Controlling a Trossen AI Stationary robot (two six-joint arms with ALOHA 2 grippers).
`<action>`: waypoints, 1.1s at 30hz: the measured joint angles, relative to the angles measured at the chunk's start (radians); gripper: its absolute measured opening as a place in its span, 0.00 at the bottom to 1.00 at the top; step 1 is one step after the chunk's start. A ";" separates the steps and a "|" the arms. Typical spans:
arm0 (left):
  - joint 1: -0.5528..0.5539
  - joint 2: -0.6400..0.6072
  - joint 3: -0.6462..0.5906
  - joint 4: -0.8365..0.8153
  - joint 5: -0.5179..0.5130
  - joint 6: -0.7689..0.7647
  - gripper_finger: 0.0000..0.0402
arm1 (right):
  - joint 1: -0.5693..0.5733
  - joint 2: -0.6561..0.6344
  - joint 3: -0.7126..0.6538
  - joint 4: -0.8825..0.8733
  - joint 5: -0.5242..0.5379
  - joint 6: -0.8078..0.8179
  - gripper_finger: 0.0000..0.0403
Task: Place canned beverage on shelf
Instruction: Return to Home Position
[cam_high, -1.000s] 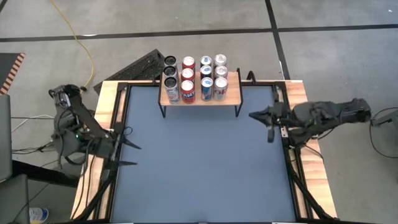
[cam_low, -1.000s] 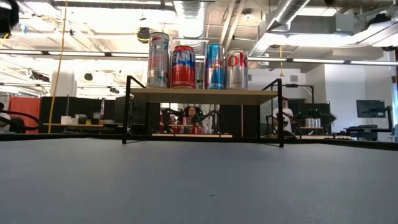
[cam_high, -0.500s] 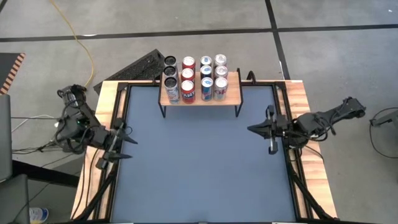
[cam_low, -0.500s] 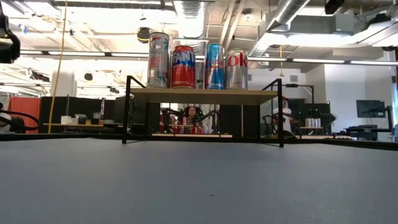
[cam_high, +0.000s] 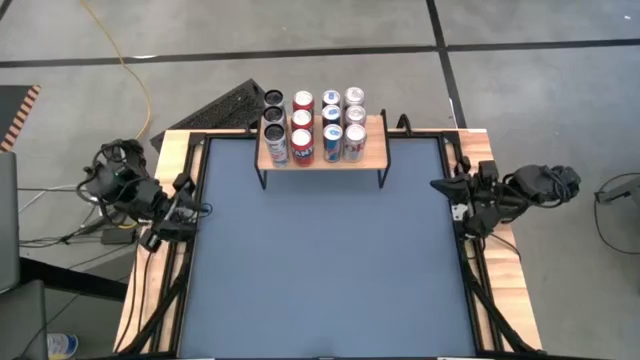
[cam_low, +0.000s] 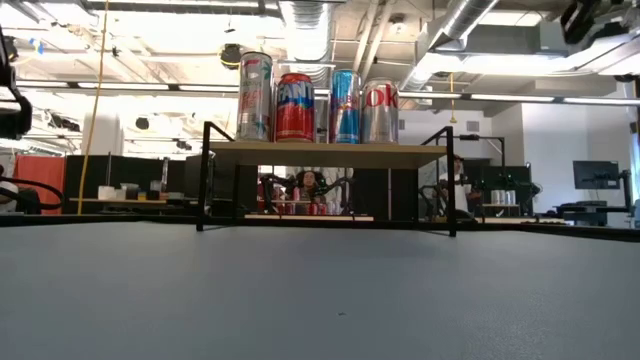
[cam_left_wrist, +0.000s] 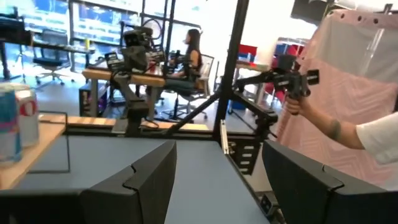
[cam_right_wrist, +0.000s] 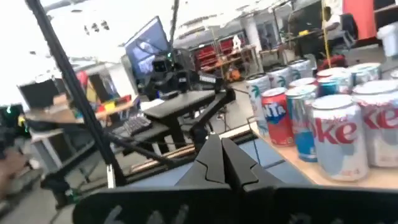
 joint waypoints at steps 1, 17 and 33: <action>0.000 -0.012 -0.021 0.013 0.000 -0.001 0.56 | 0.000 -0.014 -0.026 0.025 -0.024 -0.015 0.00; 0.000 -0.142 -0.387 0.282 0.043 0.020 0.56 | -0.013 -0.176 -0.430 0.411 -0.150 -0.021 0.00; 0.000 -0.198 -0.563 0.318 0.141 -0.005 0.56 | -0.013 -0.177 -0.555 0.480 -0.153 -0.131 0.00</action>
